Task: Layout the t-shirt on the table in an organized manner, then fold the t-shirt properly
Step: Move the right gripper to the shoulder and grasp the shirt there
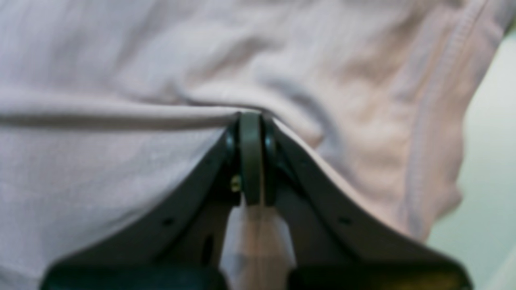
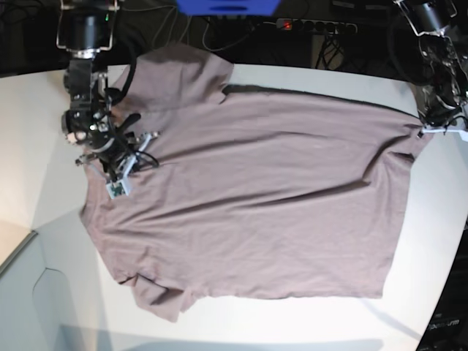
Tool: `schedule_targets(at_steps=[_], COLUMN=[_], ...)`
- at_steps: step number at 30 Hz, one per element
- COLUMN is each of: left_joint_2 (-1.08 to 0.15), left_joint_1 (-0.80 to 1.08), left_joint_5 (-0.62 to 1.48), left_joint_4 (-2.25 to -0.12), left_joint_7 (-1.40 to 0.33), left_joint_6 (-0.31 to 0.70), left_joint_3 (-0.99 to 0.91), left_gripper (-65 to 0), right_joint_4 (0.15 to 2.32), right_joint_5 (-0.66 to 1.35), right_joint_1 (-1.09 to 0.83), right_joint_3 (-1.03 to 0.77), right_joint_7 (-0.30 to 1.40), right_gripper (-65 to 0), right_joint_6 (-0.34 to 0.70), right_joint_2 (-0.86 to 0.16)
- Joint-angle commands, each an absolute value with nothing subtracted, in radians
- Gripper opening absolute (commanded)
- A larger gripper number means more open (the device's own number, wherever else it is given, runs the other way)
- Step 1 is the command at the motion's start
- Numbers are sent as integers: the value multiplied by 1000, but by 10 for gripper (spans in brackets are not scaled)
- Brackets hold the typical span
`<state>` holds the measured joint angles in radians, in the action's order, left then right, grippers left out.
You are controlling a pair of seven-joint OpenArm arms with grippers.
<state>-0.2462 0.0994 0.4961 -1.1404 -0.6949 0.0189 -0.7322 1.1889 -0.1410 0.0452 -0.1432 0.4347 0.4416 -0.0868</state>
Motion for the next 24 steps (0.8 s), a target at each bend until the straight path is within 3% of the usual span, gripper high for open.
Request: schedule_targets(at_steps=[1,7,12,24], left_joint_2=[-249,-239,-188,-130], left_joint_1=[119,159,180,268], left_joint_5=[486,492,492,492], left_joint_4=[-1142,-1153,-1221,-1511], left_joint_7=[-720,-722,-730,-731], left_joint_6=[5,5,5,5], left_joint_3=[-733,-734,-737,-737], left_gripper=[-650,-650,-650,-646], right_joint_4=[1158,980,972,1549], right_joint_5=[-165,-166,-166,-165], right_joint_1=[59,162,206,-35], right_joint_3=[-145,-145,-145,-140], right_joint_7=[460,369,367,449], right_gripper=[-650,-650,-650,-650], right_joint_6=[446,446,446,446], right_joint_2=[-102,-142,-163,-124])
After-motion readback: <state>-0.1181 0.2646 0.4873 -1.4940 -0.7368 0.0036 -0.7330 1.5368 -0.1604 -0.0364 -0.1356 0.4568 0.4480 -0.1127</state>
